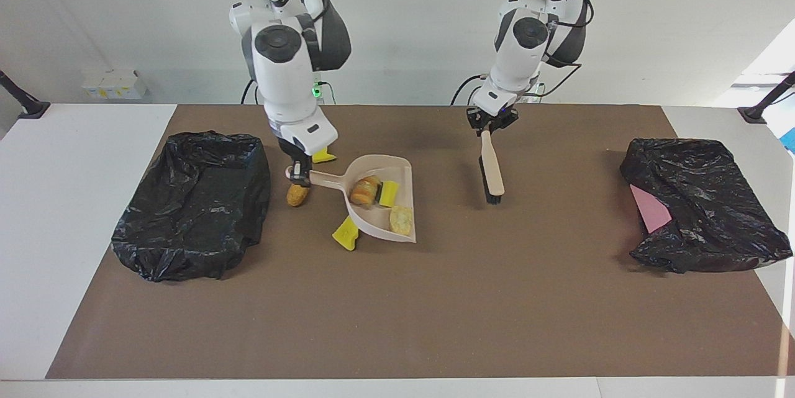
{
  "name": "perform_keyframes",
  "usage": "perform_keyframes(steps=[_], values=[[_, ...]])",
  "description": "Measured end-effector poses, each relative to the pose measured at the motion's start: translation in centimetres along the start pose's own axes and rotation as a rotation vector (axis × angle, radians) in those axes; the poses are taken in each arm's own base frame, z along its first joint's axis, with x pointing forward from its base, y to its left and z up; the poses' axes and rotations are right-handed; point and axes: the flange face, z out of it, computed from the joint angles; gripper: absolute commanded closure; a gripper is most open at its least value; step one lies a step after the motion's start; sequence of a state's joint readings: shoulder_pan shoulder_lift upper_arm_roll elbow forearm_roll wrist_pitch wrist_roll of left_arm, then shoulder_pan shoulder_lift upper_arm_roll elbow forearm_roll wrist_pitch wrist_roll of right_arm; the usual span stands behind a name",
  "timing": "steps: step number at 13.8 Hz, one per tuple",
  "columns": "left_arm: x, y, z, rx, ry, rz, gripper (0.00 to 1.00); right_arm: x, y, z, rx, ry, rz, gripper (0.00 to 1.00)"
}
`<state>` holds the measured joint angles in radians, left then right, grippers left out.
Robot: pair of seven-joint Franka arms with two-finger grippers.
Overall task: Sweep and dump trash in bin
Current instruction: 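Carry the dustpan to the black bag with the right gripper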
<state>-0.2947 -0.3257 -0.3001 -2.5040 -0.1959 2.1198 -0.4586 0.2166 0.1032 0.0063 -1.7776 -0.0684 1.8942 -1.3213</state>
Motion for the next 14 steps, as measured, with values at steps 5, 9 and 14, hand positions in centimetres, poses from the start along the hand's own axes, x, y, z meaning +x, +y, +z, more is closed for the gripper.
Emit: perform_keyframes(steps=[5,9,14], values=[[-7.3,7.4,2.1,0.041,0.053,0.006,1.0,-16.5,0.1,-1.8,-0.005,0.048,0.029,1.0],[-12.1,10.0,4.9,0.021,0.092,0.013,1.0,-27.2,-1.5,-1.1,-0.005,0.025,0.009,1.0],[-12.1,9.2,6.4,0.038,0.065,-0.015,0.94,-34.7,-4.2,-0.5,-0.044,-0.082,0.076,1.0]])
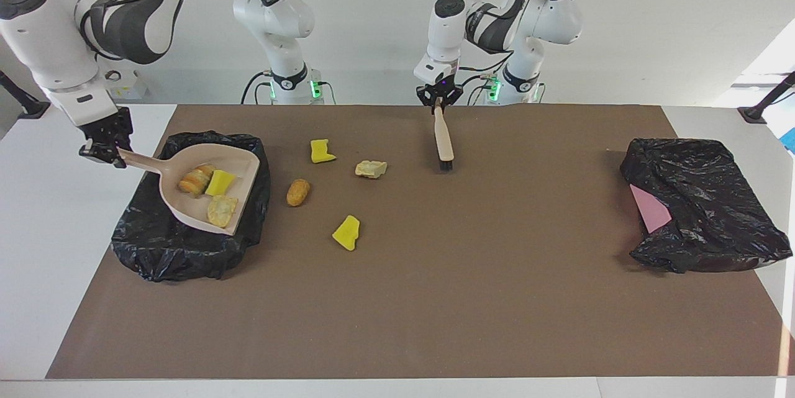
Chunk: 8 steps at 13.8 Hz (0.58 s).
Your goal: Sweep and dump trash in bin
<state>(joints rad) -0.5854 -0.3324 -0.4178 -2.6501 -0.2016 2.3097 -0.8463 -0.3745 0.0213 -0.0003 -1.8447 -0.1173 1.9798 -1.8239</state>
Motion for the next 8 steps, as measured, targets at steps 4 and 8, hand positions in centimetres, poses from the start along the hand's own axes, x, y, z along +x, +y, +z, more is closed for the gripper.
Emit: perform_keyframes(steps=[4,8], values=[[0.2,0.0,0.8,0.0,-0.023,-0.017,0.0,-1.1,-1.0,0.7,0.025,-0.091,-0.035,1.0],[3.1,-1.5,0.9,-0.007,-0.034,-0.1,0.0,-0.9,-3.3,1.4,0.058,-0.1,-0.05,1.0]])
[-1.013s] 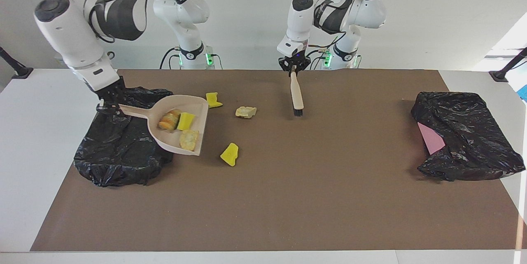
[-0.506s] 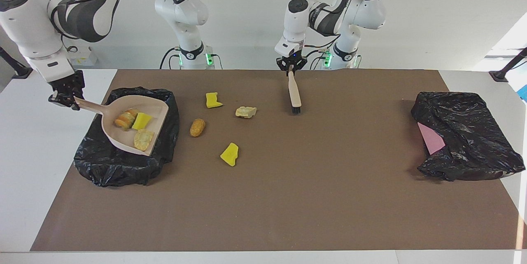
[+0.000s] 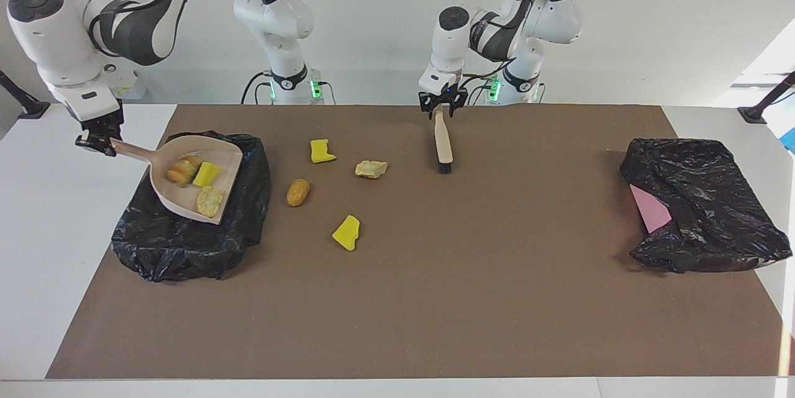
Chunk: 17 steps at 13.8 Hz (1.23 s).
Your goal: Sweep and dump trash in bin
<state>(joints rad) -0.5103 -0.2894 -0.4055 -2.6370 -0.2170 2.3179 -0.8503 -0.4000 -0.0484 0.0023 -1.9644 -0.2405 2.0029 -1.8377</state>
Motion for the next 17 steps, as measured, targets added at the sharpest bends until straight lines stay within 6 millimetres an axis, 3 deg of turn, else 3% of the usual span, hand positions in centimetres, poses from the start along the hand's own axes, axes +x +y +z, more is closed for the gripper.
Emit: perform_keyframes(steps=[2,5,9,13,15,17], values=[[3.4,-1.0,-0.8,-0.018,-0.004,-0.077,0.0,-0.7,-0.8,0.0,0.001,-0.003,-0.043,1.0],[8.4,-2.2,-3.6,-0.042,-0.018,-0.179,0.0,-0.9,-1.0,-0.1,0.003,-0.022,-0.082,1.0],[15.3,-4.0,-6.7,-0.102,-0.013,-0.291,0.0,1.0,0.2,-0.8,-0.018,-0.125,-0.178,1.0],[23.3,-8.8,-7.3,-0.157,-0.007,-0.225,0.0,4.0,1.8,-2.2,-0.033,-0.26,-0.312,1.0],[26.2,-12.0,-7.4,-0.169,0.013,-0.148,0.0,5.8,2.4,-3.0,-0.04,-0.328,-0.357,1.0],[28.5,-14.8,-7.9,-0.147,0.05,-0.08,0.0,6.2,2.6,-3.3,-0.044,-0.389,-0.331,1.0]])
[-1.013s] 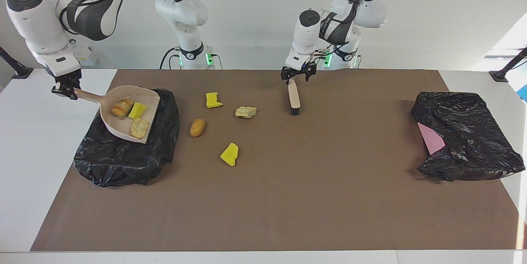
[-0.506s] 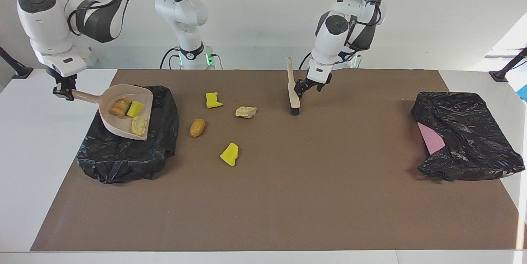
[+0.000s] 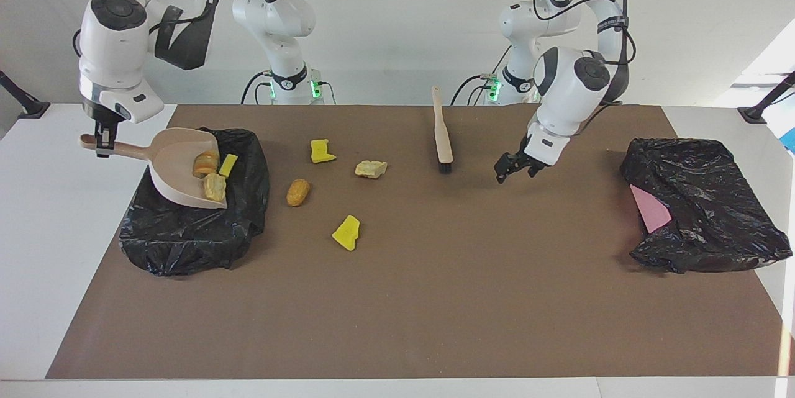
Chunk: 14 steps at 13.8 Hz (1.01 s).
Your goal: Sweep and dump trash in bin
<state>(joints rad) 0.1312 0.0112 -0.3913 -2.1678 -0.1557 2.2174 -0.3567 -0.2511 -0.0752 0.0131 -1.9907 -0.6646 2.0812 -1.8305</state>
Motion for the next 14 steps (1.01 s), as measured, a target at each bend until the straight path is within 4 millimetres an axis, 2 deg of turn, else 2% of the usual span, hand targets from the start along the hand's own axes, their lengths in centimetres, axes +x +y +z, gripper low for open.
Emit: perform_keyframes(steps=[3,6,11,14], values=[[2.9,-1.3,-2.5,0.006,0.058,0.026,0.0,0.2,0.4,-0.5,0.008,-0.082,0.016,1.0],[3.7,-0.8,-4.3,-0.002,0.089,0.033,0.0,0.6,0.9,-1.3,0.002,-0.135,0.006,1.0],[3.9,-0.6,-4.7,-0.003,0.096,0.043,0.0,2.2,2.7,-5.6,-0.035,-0.189,-0.016,1.0],[5.4,-2.5,-6.5,-0.007,0.131,0.068,0.0,2.4,3.4,-8.8,-0.064,-0.209,0.001,1.0]])
